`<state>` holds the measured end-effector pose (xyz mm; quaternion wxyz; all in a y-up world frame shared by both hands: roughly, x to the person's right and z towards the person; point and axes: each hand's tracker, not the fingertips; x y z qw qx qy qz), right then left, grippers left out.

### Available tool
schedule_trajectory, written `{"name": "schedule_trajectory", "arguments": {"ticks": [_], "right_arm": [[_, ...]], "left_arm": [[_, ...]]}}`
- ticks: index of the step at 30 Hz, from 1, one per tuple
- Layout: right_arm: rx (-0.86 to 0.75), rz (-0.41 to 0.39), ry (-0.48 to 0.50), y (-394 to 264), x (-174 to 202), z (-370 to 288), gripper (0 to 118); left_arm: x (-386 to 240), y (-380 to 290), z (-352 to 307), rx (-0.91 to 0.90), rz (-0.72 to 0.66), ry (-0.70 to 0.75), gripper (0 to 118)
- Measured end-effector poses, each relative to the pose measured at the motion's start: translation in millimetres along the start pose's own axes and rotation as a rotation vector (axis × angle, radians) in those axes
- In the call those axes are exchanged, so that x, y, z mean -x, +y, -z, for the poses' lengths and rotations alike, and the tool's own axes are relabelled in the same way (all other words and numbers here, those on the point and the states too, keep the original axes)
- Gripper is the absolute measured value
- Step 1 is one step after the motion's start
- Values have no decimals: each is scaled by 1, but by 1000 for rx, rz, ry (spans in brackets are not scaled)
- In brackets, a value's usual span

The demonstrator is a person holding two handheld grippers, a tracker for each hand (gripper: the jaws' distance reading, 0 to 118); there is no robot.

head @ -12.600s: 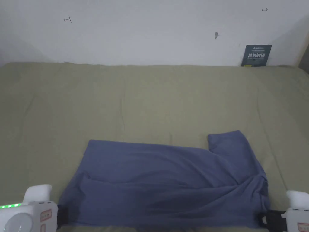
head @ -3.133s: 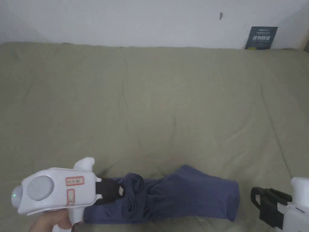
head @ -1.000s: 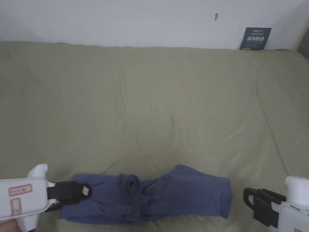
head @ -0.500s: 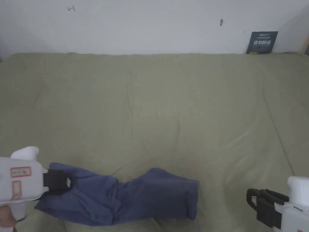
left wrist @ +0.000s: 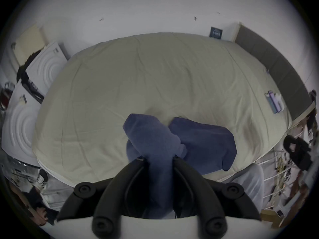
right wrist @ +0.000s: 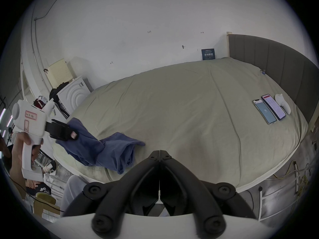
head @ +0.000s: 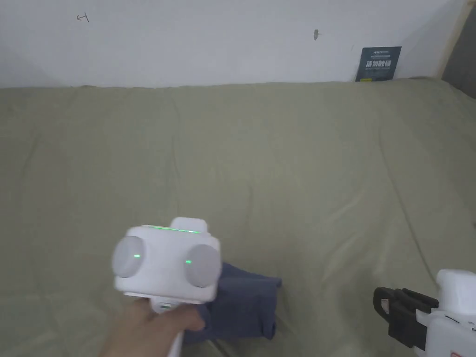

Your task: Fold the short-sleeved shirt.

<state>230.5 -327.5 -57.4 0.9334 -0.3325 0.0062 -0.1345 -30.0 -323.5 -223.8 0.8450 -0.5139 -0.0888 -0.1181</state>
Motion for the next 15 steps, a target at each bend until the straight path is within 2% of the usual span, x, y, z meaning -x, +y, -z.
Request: {"name": "schedule_trajectory", "arguments": {"ticks": [4, 5, 7, 8, 9, 11, 13, 15], "right_arm": [[8, 17, -10, -2, -4, 0, 1], [10, 18, -11, -2, -5, -1, 1], [12, 22, -17, -2, -6, -3, 1], [13, 23, -20, -2, -7, -3, 1], [15, 23, -22, -1, -7, -4, 1], [13, 21, -28, 0, -8, -5, 1], [9, 22, -29, 1, -8, -6, 1], [10, 21, -28, 2, -7, -6, 1]], "left_arm": [[-59, -1, 35, 23, 55, 30, 18], [-68, -3, 40, 12, 43, 8, 37], [-81, -4, 54, 40, 45, -99, 111], [-86, -7, 54, 47, 71, -100, 118], [-88, -3, 56, 48, 15, -122, 118], [-80, -1, 51, 40, 10, -159, 118], [-54, -1, 14, -5, -34, -235, 116], [-22, -1, -16, -9, -75, -337, 108]]}}
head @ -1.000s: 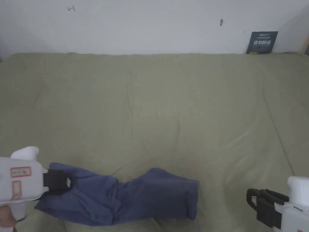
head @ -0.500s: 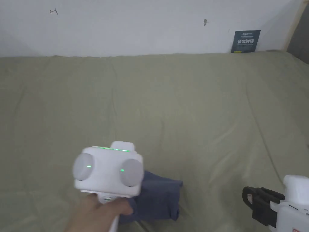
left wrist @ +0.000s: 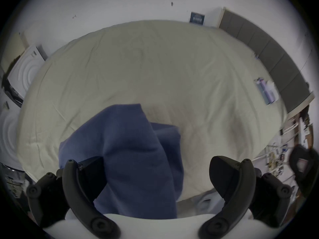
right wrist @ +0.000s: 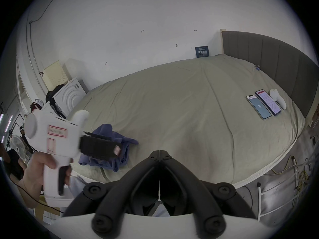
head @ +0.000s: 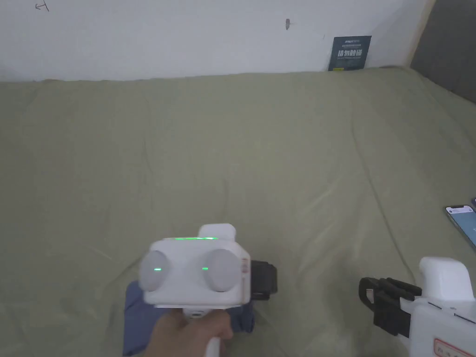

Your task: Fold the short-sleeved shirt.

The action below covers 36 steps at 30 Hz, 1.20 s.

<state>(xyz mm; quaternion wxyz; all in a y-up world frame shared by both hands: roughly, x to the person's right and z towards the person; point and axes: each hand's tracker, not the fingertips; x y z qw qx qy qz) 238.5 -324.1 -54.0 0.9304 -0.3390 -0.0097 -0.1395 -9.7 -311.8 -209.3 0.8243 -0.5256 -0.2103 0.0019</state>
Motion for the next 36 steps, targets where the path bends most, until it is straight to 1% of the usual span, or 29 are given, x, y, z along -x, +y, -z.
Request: {"name": "schedule_trajectory", "arguments": {"ticks": [1, 3, 4, 5, 6, 7, 8, 10, 12, 13, 17, 18, 21, 24, 27, 30, 34, 36], "right_arm": [[0, -3, -1, 0, 1, 1, 1], [3, -6, 2, 0, 3, 4, 1], [7, -4, 4, 0, 4, 7, 1], [9, -3, 5, 0, 6, 8, 1], [12, -3, 10, -1, 7, 10, 1], [14, -5, 15, -1, 8, 11, 1], [18, -5, 20, -2, 10, 12, 1], [25, -9, 31, -2, 14, 14, 1], [31, -16, 27, -2, 18, 17, 1], [33, -15, 27, -2, 18, 17, 1], [37, -14, 25, -1, 18, 17, 1], [38, -16, 21, 0, 17, 17, 1], [42, -12, 9, 1, 13, 17, 1], [46, 1, -3, 0, 7, 17, 1], [57, 7, -14, -2, 2, 18, 1], [71, 10, -21, -4, 0, 21, 1], [88, 8, -15, -6, 2, 26, 1], [90, -4, -7, -5, 8, 28, 1]], "left_arm": [[17, -3, -15, -52, -19, -86, 103], [47, -1, -41, -97, -78, -141, 84], [64, -2, -52, -115, -111, -142, 67], [78, -3, -56, -137, -138, -149, 21], [95, -5, -56, -194, -172, -169, 6], [111, -7, -52, -168, -172, -176, 6], [127, -5, -48, -183, -194, -158, 6], [156, -9, -29, -158, -292, -271, 6], [166, -10, -11, -95, -336, -346, 6], [168, -12, -1, -96, -350, -369, 6], [142, -10, 28, -41, -347, -484, 6], [132, -9, 36, -13, -311, -494, 6], [109, -3, 69, 22, -299, -525, 6], [97, -5, 101, 71, -324, -590, 6], [93, -10, 125, 96, -329, -603, 6], [92, -17, 139, 93, -260, -594, 5], [100, -17, 131, 89, -302, -621, 5], [99, -15, 121, 91, -289, -606, 5]]}}
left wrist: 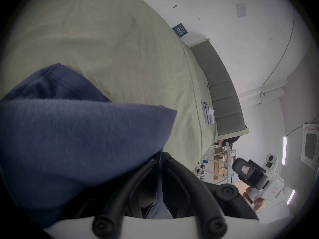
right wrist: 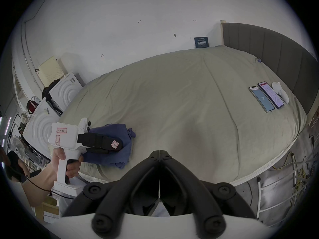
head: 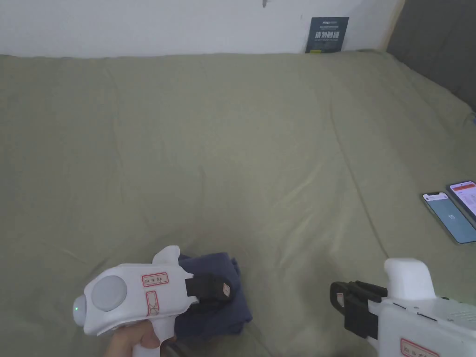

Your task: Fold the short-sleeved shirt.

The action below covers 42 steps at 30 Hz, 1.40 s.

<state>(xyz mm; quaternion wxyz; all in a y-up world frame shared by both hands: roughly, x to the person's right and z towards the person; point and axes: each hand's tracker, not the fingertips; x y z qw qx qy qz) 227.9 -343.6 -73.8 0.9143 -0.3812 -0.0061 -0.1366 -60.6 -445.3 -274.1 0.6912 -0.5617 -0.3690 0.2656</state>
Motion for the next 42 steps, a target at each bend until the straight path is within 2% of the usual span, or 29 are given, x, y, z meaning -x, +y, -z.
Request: {"name": "schedule_trajectory", "arguments": {"ticks": [4, 7, 11, 13, 16, 19, 20, 21, 23, 24, 25, 26, 28, 29, 30, 32, 36, 42], "right_arm": [[13, -68, 41, 12, 19, 7, 1], [53, -111, 160, 27, 37, 27, 1], [138, -128, 296, 40, 62, 76, 1], [195, -106, 411, 45, 72, 106, 1], [294, -9, 573, 47, 75, 151, 1], [403, 120, 739, 40, 63, 192, 1], [429, 145, 747, 35, 57, 204, 1], [434, 170, 716, 29, 49, 216, 1], [454, 324, 788, 19, 29, 231, 1], [447, 441, 842, 15, 20, 234, 1], [430, 490, 846, 12, 16, 234, 1], [418, 477, 850, 10, 14, 232, 1], [421, 435, 842, 9, 16, 231, 1], [421, 433, 843, 9, 16, 231, 1], [422, 432, 840, 10, 19, 228, 1], [428, 423, 839, 12, 20, 228, 1], [436, 415, 833, 14, 21, 227, 1], [451, 436, 848, 13, 17, 235, 1]], "left_arm": [[-27, 0, -45, -68, 82, 7, 5], [-34, -1, -98, -156, 117, 10, 5], [-14, -6, -154, -241, 122, 187, 5], [4, -12, -169, -244, 117, 291, 5], [33, -17, -176, -220, 65, 391, 5], [60, -19, -176, -192, 35, 351, 5], [65, -19, -174, -176, 22, 330, 5], [69, -18, -172, -163, 21, 325, 5], [74, -19, -169, -155, 15, 312, 6], [75, -20, -169, -148, 24, 274, 8], [73, -19, -169, -147, 39, 213, 12], [74, -18, -170, -143, 37, 167, 36], [77, -13, -164, -97, 14, 71, 115], [76, -12, -160, -79, 8, 47, 117], [75, -13, -165, -142, -1, 0, 117], [78, -10, -159, -87, -37, -15, 117], [88, 7, -115, -72, -76, -85, 117], [98, 15, -74, -84, 1, -170, 114]]}}
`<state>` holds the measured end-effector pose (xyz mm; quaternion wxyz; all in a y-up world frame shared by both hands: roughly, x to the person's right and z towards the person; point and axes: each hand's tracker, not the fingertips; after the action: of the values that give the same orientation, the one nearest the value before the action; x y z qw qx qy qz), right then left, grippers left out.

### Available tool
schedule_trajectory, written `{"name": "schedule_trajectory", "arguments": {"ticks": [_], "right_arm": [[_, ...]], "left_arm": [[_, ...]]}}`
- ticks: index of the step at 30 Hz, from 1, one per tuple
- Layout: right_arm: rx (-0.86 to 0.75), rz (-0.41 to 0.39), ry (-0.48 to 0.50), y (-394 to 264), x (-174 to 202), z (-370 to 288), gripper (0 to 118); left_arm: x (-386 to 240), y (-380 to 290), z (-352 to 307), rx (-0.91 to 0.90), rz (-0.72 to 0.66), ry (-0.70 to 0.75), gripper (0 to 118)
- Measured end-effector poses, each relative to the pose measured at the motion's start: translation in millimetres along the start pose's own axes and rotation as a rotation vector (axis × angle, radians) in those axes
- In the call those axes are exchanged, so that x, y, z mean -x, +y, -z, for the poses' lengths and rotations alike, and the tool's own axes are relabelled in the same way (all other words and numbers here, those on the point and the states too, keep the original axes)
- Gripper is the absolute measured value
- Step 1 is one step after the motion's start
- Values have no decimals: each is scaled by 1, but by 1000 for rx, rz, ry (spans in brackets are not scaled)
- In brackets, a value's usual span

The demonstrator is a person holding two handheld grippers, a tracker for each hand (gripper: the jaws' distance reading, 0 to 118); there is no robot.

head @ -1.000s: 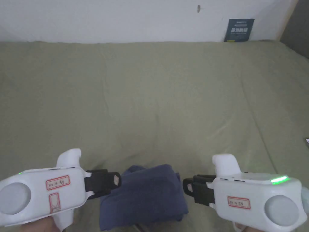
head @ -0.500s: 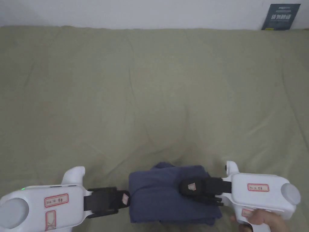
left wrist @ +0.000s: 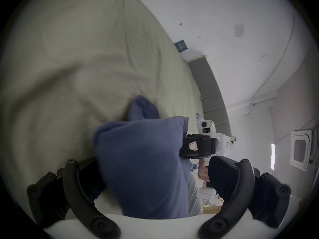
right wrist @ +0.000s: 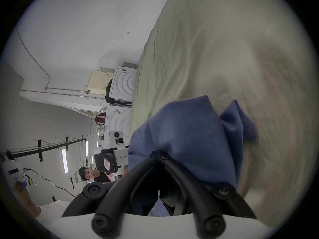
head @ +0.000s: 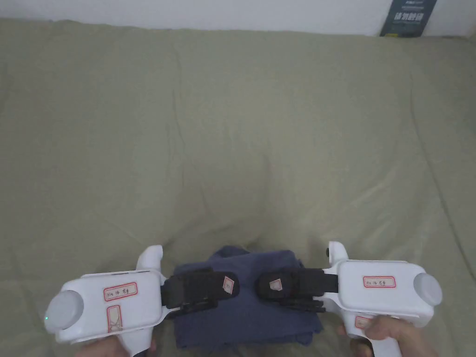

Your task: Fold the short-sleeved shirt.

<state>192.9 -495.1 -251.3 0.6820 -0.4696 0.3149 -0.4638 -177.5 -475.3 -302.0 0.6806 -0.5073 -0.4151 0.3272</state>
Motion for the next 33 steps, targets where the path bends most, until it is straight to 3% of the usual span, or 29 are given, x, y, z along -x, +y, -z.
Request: {"name": "schedule_trajectory", "arguments": {"ticks": [1, 2, 3, 5, 9, 14, 17, 19, 27, 33], "right_arm": [[3, 0, 3, 0, -1, 0, 1], [2, 2, 6, 1, -2, 0, 1], [-2, 5, 7, 1, -3, -1, 1], [3, 8, 14, 3, -6, -2, 1], [-4, -1, 3, -2, 4, -2, 1], [-58, -141, -124, -8, 40, -18, 1], [-103, -243, -250, -12, 65, -31, 1], [-129, -280, -284, -14, 74, -36, 1], [-204, -316, -387, -8, 95, -41, 1], [-243, -324, -450, 0, 106, -47, 1]], "left_arm": [[0, 2, 0, -15, 15, 8, 104], [2, 4, 1, -33, 30, 56, 55], [9, 6, 4, -26, 32, 102, 32], [18, 10, -2, 2, -58, -1, 31], [6, 14, -8, 27, -5, 36, 31], [4, 26, -37, 32, -23, 52, 31], [9, 40, -89, 0, -7, 122, 31], [14, 49, -143, -30, 5, 218, 31], [85, 104, -345, -105, -112, 480, 31], [99, 131, -389, -114, -152, 524, 31]]}}
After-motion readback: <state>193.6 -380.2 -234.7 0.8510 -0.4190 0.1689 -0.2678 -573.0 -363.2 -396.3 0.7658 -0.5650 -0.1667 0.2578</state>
